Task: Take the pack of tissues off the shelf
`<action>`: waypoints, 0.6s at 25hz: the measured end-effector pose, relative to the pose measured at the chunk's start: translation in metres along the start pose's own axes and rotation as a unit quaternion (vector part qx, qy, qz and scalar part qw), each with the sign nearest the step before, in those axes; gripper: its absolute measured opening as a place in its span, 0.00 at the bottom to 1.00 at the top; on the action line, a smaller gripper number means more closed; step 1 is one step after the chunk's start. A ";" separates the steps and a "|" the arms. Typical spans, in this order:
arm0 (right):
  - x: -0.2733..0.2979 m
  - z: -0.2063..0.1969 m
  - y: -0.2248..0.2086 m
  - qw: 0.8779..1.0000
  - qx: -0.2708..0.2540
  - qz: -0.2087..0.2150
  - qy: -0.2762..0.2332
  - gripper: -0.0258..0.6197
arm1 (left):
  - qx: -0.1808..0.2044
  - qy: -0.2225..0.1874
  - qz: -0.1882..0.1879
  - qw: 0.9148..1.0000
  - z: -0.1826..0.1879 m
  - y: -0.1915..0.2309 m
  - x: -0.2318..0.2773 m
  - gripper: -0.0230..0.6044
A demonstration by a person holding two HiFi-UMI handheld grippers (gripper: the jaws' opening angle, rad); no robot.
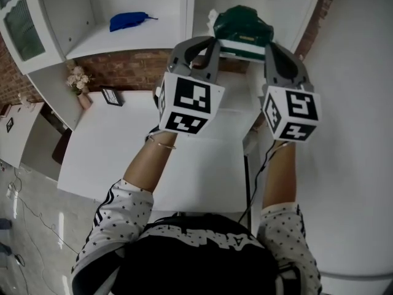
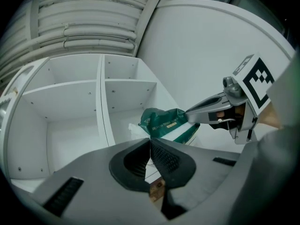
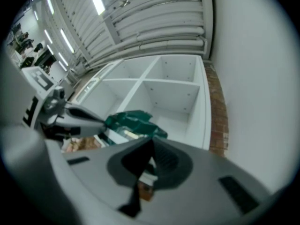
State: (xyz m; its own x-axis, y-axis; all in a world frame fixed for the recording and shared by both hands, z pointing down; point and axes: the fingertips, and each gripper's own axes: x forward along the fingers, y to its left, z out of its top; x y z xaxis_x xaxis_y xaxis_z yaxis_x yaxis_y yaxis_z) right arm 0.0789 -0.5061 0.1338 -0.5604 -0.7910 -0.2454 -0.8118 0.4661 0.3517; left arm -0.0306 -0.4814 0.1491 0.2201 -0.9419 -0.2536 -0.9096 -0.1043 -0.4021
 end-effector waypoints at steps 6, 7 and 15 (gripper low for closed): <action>-0.027 0.000 0.002 1.000 0.004 -0.009 -0.019 0.09 | 0.014 -0.028 -0.010 0.999 0.011 -0.015 -0.018 0.10; -0.032 0.000 0.003 1.000 0.001 -0.012 -0.021 0.09 | 0.016 -0.031 -0.011 0.999 0.011 -0.018 -0.021 0.10; -0.071 0.003 0.010 0.999 0.011 -0.016 -0.042 0.09 | 0.014 -0.059 -0.021 0.998 0.019 -0.037 -0.046 0.09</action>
State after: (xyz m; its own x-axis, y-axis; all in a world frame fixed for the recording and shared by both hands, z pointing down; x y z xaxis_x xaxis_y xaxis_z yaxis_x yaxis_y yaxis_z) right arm 0.1103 -0.4442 0.1523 -0.5450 -0.7702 -0.3313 -0.8324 0.4500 0.3234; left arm -0.0009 -0.4277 0.1591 0.3001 -0.8924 -0.3370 -0.8887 -0.1332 -0.4387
